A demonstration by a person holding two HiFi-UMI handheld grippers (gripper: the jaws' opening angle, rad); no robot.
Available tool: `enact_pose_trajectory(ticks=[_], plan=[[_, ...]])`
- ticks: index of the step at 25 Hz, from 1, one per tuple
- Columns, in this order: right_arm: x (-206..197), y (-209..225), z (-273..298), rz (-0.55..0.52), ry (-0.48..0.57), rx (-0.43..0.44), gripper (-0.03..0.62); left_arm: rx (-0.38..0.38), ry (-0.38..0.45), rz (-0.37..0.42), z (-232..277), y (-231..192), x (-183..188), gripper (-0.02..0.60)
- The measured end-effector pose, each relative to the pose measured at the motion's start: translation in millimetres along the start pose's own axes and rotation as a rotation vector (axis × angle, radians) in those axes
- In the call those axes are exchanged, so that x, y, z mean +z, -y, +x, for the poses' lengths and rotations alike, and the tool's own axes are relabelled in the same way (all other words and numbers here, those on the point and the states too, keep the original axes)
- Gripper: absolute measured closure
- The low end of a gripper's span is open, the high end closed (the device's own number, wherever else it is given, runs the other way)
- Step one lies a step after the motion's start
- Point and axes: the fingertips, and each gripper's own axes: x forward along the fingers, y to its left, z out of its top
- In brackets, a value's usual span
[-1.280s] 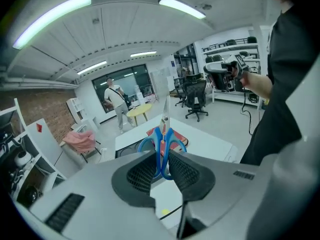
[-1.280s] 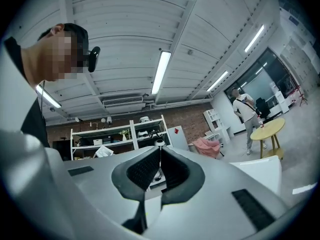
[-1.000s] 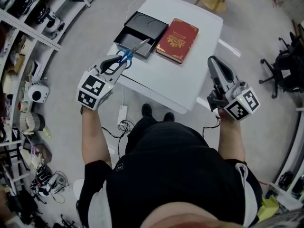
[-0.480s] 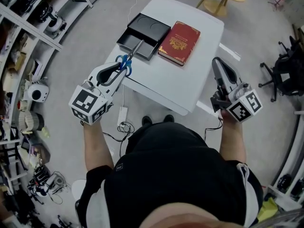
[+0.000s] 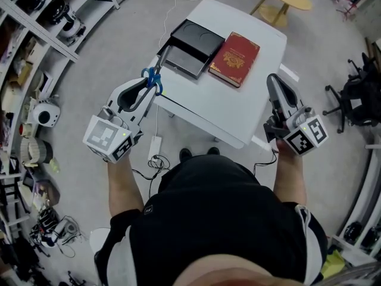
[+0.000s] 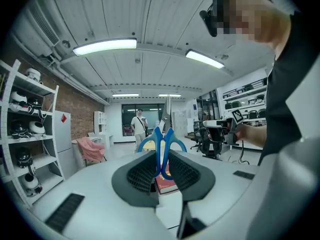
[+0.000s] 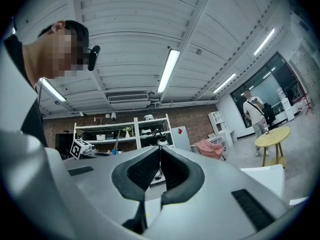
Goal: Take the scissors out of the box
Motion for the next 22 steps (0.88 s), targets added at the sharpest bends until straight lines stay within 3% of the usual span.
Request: enact_pose_trajectory(ticks=[9,22], plan=[[2,-13,17,-0.016,0.035,-0.005,0.565,0.055,0.138,-0.076,-15,-27,10,0.491],[-2,2,13,-0.053,0.037,-0.066,0.566,0.11,0.141,-0.1,-5,-39,2,0.491]])
